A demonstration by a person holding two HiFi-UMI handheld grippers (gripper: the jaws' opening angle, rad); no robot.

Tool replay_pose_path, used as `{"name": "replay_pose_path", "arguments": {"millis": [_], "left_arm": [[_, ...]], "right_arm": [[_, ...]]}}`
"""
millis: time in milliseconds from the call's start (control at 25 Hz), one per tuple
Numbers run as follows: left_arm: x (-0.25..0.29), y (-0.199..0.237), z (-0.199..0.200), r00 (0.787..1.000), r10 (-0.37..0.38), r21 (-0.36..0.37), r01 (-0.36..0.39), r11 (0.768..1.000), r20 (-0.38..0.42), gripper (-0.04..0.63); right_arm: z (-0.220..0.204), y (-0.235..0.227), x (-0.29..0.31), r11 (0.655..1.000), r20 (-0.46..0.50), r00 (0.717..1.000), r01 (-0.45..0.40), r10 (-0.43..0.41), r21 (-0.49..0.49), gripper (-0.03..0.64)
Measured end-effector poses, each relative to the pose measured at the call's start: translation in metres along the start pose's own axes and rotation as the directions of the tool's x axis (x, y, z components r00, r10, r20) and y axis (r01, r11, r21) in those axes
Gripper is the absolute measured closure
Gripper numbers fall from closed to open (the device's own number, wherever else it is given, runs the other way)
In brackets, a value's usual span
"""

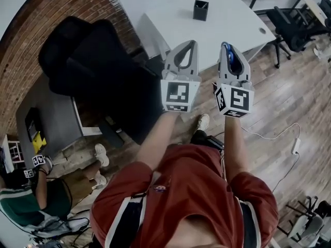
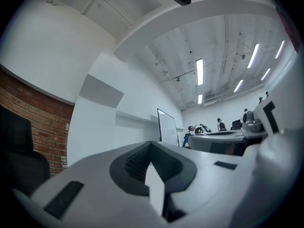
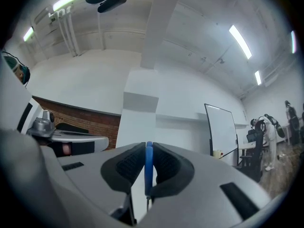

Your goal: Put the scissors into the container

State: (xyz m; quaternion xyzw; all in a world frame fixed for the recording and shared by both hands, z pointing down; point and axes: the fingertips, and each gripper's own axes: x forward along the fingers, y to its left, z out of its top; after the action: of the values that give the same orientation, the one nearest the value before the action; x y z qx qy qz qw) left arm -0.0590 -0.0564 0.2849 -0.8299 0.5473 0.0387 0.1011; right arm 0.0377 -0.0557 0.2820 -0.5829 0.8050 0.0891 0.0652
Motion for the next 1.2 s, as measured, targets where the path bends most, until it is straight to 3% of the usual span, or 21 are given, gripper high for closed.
{"name": "replay_pose_path", "arguments": {"millis": [800,1200], "left_arm": [[0.199,0.0,-0.02,0.997,0.072,0.024,-0.072,0.997,-0.011,0.581],[0.243,0.01,-0.031,0.99,0.137,0.043,-0.136,0.99,-0.021,0.581]], "right_arm": [[-0.033,-0.13,0.155,0.996,-0.002,0.996,-0.087,0.087,0.028,0.563],[-0.045,-0.159,0.198,0.988,0.014,0.991,-0.133,0.133,0.072,0.563]]}}
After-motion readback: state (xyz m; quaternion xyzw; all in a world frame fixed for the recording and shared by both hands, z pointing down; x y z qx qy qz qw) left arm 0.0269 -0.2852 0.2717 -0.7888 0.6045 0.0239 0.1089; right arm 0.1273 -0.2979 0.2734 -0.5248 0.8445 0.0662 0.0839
